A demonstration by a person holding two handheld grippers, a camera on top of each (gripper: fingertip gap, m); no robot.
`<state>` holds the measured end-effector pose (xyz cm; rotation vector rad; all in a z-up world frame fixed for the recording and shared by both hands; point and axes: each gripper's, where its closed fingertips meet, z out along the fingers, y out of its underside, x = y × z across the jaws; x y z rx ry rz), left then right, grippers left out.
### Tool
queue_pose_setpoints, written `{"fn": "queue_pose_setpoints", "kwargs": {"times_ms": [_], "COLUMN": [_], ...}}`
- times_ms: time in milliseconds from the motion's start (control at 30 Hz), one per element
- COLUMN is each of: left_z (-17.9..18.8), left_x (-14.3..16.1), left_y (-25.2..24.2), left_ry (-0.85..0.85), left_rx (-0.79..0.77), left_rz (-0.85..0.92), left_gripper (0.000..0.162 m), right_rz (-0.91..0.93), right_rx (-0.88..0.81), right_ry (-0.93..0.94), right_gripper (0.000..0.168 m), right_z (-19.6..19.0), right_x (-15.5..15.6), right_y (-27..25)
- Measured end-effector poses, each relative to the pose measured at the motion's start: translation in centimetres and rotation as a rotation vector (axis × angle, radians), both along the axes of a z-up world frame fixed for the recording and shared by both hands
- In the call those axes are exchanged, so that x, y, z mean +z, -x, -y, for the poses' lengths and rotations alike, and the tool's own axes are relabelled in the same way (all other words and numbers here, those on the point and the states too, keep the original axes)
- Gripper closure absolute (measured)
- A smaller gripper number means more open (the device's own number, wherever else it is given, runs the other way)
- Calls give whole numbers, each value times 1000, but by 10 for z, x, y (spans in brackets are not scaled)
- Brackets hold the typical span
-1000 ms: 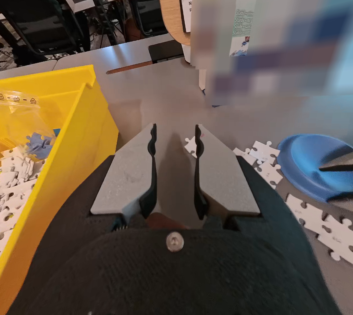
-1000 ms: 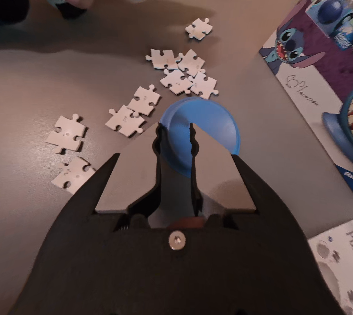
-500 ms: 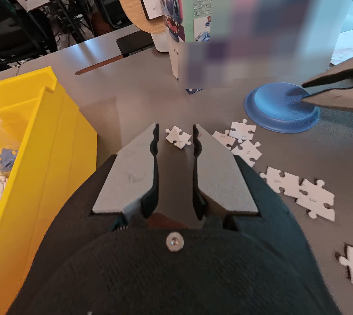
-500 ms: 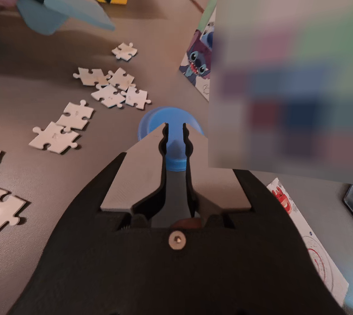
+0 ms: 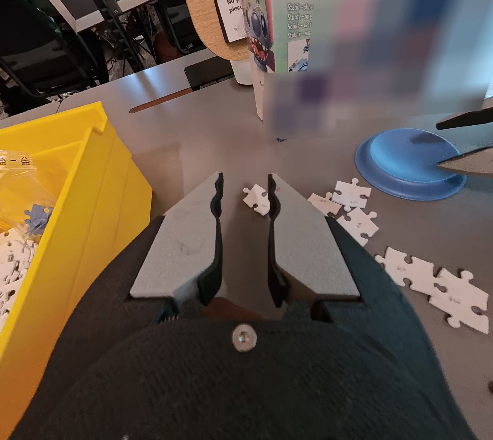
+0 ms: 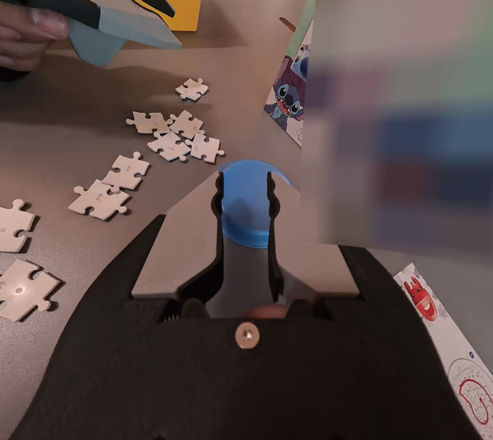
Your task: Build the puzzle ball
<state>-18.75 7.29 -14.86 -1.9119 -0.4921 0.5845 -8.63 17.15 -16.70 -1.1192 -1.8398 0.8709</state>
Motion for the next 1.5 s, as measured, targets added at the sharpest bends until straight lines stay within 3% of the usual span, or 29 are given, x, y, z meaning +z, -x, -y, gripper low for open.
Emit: {"fn": "queue_pose_setpoints", "kwargs": {"times_ms": [33,1500], "left_z": [0,-1], "left_x": [0,-1], "left_y": [0,-1], "left_ry": [0,24], "left_rx": [0,-6], "left_rz": [-1,-16], "left_gripper": [131,131], "right_rz": [3,44], "right_rx": [1,1], "right_ry": [3,11], "right_gripper": [139,134], "right_z": [0,0], "right_x": [0,-6], "right_y": [0,1]}}
